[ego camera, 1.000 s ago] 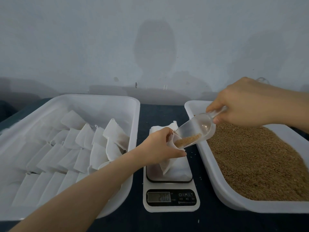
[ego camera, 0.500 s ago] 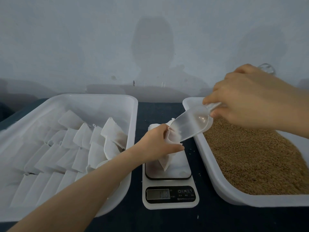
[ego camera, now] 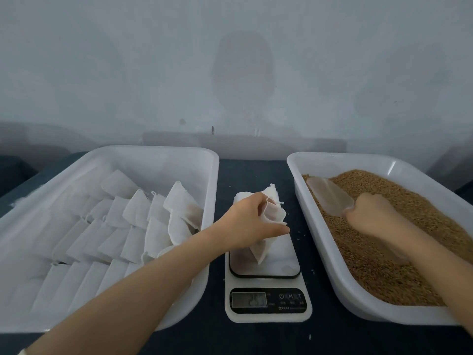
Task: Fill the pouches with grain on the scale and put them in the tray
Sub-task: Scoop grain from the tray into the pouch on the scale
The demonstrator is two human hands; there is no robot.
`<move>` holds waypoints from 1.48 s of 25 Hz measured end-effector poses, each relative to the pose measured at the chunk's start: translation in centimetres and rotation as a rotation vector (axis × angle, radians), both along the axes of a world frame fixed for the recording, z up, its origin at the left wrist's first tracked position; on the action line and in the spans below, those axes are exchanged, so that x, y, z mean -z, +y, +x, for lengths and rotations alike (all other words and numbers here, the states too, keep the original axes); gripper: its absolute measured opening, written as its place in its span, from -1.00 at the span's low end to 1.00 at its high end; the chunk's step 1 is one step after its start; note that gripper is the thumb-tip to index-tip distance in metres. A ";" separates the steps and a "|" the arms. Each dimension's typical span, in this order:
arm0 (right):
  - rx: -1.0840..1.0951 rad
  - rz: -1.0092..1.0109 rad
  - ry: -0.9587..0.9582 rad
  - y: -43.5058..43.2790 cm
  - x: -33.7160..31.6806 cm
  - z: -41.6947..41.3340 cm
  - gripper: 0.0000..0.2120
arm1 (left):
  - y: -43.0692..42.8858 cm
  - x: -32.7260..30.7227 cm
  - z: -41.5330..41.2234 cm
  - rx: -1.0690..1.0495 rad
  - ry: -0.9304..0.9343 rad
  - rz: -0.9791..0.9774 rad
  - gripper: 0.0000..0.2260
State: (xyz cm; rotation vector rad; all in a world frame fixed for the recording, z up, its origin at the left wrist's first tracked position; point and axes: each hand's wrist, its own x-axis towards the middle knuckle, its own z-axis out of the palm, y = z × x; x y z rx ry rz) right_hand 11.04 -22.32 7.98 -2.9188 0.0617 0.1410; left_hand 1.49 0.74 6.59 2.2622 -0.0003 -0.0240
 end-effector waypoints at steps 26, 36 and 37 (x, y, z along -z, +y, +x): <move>-0.735 0.299 -0.106 7.0 -1.6 -5.5 -0.82 | 1.0 -0.9 0.0 0.120 0.104 -0.042 -0.45; -0.761 0.612 -0.422 6.7 0.0 -4.7 -0.82 | 3.2 -2.6 0.1 0.025 -0.087 0.235 -0.79; -0.781 0.622 -0.460 6.7 0.0 -4.7 -0.81 | 3.4 -2.7 0.0 0.015 -0.097 0.231 -0.78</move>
